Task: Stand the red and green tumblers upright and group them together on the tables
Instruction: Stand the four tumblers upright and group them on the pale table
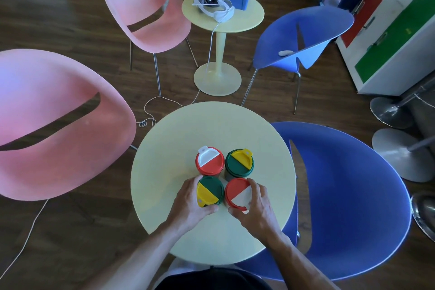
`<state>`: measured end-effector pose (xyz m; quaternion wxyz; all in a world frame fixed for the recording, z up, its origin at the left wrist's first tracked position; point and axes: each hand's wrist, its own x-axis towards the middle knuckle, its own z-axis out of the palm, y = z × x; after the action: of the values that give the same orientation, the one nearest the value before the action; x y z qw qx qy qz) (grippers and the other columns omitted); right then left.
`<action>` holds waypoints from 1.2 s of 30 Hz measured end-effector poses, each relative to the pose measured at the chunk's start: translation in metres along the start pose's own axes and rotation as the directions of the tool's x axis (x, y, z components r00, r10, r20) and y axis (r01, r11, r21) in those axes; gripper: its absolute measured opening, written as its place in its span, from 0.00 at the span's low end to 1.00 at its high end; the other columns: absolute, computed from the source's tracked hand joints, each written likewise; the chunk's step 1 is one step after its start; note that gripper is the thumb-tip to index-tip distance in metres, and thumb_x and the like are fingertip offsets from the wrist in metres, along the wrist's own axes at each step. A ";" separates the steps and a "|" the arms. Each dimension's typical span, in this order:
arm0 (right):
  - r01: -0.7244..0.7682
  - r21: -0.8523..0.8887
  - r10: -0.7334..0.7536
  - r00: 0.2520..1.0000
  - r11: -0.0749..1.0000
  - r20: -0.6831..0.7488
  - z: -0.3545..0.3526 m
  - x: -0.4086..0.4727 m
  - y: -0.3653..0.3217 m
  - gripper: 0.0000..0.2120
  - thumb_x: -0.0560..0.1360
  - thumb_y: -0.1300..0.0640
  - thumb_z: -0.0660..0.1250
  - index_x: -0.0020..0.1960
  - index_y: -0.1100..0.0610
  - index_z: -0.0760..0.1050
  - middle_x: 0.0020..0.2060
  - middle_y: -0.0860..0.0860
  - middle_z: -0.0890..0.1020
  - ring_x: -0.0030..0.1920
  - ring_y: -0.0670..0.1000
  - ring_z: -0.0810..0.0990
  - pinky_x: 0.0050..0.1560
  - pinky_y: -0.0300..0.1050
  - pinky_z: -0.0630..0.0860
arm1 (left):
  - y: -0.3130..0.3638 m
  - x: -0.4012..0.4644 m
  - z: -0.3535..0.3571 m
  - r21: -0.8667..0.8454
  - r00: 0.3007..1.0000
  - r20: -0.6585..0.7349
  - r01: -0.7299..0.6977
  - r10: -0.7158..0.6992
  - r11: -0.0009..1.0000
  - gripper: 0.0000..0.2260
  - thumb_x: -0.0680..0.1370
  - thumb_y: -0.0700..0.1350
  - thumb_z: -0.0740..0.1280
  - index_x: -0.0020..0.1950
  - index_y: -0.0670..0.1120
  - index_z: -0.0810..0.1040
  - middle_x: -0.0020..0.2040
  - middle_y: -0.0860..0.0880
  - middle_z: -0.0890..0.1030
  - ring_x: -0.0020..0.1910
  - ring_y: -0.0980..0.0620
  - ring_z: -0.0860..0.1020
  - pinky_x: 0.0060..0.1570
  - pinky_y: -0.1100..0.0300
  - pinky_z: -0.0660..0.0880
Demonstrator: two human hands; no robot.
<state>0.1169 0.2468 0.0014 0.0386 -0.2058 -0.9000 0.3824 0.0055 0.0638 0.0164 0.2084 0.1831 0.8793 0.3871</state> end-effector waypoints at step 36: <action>-0.020 -0.205 0.053 0.986 0.978 0.156 -0.039 0.026 -0.028 0.35 0.71 0.40 0.68 0.72 0.49 0.60 0.71 0.51 0.61 0.68 0.56 0.65 0.61 0.50 0.72 | 0.050 0.023 -0.027 0.201 0.999 0.009 -0.040 0.039 0.979 0.28 0.72 0.54 0.71 0.69 0.47 0.70 0.66 0.49 0.72 0.64 0.52 0.71 0.61 0.63 0.66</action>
<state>0.0920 0.2661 0.0464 -0.0621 -0.1938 -0.9305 0.3045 -0.0195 0.0901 0.0663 0.1834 0.2217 0.9096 0.2998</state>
